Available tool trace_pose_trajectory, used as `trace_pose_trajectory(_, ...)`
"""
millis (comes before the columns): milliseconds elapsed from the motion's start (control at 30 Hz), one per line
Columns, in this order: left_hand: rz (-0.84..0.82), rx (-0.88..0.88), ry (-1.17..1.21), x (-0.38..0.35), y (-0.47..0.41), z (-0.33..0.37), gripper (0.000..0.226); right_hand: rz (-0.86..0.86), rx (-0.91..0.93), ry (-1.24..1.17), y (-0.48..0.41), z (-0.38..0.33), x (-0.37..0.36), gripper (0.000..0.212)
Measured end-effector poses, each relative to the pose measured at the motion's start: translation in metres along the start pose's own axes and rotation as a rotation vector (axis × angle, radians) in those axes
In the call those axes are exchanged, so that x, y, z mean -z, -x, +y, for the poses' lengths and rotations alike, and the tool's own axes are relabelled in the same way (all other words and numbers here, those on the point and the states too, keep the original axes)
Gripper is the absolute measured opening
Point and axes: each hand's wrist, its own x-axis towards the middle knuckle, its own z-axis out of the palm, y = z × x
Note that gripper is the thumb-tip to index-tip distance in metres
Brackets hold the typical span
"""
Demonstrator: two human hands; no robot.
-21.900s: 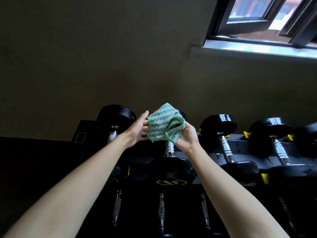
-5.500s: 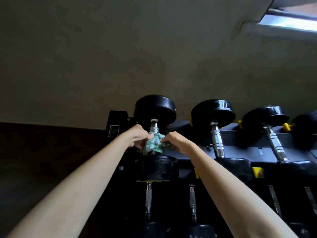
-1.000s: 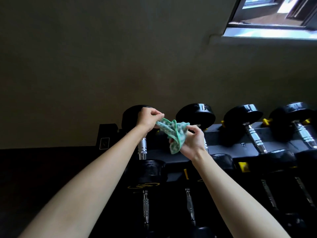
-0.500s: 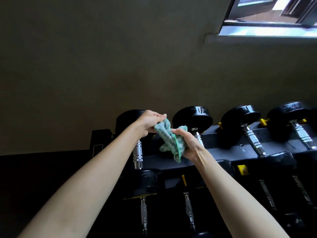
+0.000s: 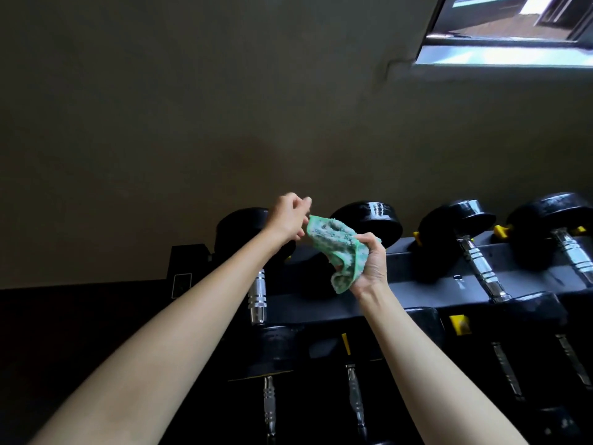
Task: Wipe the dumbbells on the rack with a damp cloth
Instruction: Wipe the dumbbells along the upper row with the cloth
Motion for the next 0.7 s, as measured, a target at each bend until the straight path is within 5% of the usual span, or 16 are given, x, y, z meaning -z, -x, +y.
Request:
trace_pose_trajectory(33,0.052,0.003,0.026,0.005,-0.003,0.001,0.023,0.062,0.002,0.049,-0.004,-0.001,0.002,0.031)
trace_pose_trajectory(167,0.298,0.006,0.081,0.032,-0.016,-0.007,0.017,0.251,0.027,0.324,-0.017,0.014,-0.006,0.011)
trace_pose_trajectory(333,0.579,0.093,-0.122,0.06,-0.025,-0.049,0.026,0.452,0.105,0.567,-0.04,0.045,-0.011,0.022)
trace_pose_trajectory(567,0.509,0.316,-0.17,0.067,-0.032,-0.091,0.026,0.521,0.041,0.69,-0.062,0.084,-0.011,0.025)
trace_pose_trajectory(700,0.471,0.296,-0.17,0.07,-0.032,-0.101,0.027,0.397,-0.147,0.602,-0.073,0.088,-0.013,0.022)
